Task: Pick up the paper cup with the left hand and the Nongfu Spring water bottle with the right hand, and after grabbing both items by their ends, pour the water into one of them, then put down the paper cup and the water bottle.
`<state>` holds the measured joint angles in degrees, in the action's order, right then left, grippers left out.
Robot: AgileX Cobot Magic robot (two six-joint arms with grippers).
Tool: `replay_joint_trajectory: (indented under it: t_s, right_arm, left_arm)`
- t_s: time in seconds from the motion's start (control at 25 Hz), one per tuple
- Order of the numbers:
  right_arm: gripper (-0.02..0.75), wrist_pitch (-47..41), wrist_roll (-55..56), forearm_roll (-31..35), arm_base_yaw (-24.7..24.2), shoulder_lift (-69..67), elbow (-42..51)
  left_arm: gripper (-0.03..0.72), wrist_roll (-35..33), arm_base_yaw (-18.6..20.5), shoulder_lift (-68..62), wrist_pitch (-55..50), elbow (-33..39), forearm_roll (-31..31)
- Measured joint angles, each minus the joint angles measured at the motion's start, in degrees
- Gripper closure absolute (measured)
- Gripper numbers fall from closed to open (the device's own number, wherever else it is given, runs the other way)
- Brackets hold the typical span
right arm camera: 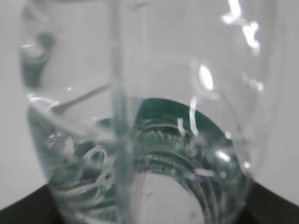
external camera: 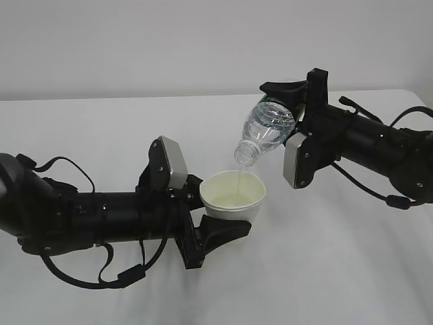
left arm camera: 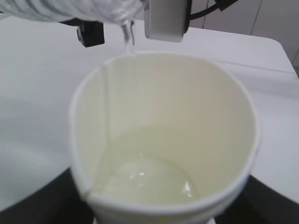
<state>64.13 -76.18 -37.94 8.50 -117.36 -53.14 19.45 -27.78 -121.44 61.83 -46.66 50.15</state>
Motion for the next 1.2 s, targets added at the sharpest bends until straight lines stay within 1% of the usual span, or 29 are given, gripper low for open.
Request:
replay_joint_trajectory:
  t_s: [0.56,1.2]
  right_arm:
    - [0.272,0.0,0.0,0.1,0.0,0.0,0.0]
    - [0.272,0.0,0.0,0.2,0.0,0.0,0.0]
  left_arm:
    - [0.204,0.0,0.0,0.0,-0.2,0.0,-0.1]
    - [0.204,0.0,0.0,0.0,-0.7,0.0,-1.7]
